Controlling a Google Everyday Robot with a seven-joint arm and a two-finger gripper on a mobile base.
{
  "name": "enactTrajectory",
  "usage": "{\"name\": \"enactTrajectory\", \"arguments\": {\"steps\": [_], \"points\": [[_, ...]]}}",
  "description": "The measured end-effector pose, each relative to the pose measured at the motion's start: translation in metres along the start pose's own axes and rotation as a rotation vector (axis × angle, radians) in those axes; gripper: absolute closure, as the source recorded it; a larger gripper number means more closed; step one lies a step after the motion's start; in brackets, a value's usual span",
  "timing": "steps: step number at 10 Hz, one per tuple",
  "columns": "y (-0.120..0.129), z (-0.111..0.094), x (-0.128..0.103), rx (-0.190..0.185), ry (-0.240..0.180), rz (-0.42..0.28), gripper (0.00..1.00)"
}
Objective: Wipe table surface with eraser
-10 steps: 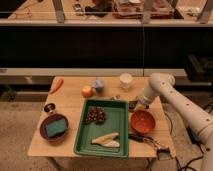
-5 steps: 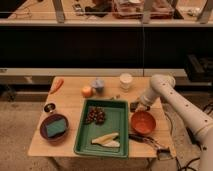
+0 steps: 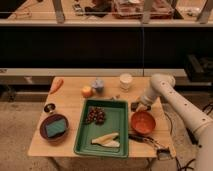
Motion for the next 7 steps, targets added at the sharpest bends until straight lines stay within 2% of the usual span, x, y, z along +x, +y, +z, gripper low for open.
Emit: {"name": "enactTrajectory", "arguments": {"steps": [2,7], "points": [[0.012,0.002,-0.015,0.012,0.01,0.031,1.0],[0.01,-0.002,-0.018,0.017,0.0,0.032,1.0]]}}
